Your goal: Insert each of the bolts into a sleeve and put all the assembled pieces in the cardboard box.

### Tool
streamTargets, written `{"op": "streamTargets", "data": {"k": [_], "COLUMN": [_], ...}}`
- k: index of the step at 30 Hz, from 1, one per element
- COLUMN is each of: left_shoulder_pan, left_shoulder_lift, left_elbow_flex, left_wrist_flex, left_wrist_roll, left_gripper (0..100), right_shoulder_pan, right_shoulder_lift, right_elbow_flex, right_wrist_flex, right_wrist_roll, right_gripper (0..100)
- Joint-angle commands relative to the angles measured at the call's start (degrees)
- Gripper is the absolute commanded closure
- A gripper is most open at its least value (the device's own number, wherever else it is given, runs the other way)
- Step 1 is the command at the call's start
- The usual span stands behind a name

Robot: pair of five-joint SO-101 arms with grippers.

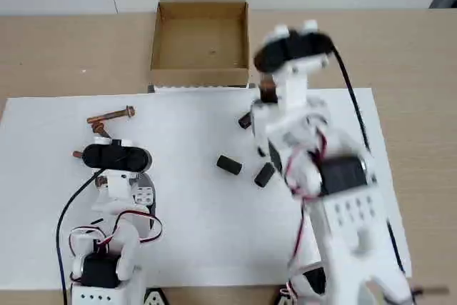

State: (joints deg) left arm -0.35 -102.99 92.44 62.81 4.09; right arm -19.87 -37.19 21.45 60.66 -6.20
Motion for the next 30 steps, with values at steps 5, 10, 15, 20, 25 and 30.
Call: {"op": "streamTargets", "data": {"k": [5,10,15,20,25,30], "left_shoulder_pan": [-0.26,-0.26,-0.26,-0.26,-0.26,-0.26], "left_shoulder_lift": [-0.18,-0.18,-0.18,-0.18,-0.18,-0.18], "left_elbow_flex": [-0.04,-0.04,-0.04,-0.04,-0.04,-0.04], "left_wrist_flex": [-0.09,-0.09,-0.09,-0.09,-0.09,-0.09], "left_wrist_roll": [-0.18,-0.18,-0.18,-0.18,-0.18,-0.18], "left_gripper": [100,100,100,100,100,100], "right_shoulder_pan": [0.40,0.40,0.40,0.31,0.40,0.57], "right_shoulder_lift": [23.08,37.23,50.15,60.35,68.00,72.92], "right_elbow_flex": [-23.21,-34.55,-43.43,-49.67,-51.69,-51.69], "right_wrist_flex": [-6.46,-10.51,-18.59,-23.78,-31.43,-36.62], "right_wrist_roll": [-0.35,1.14,5.27,9.58,12.75,12.75], "right_gripper": [99.5,99.5,99.5,99.5,99.1,97.5]}}
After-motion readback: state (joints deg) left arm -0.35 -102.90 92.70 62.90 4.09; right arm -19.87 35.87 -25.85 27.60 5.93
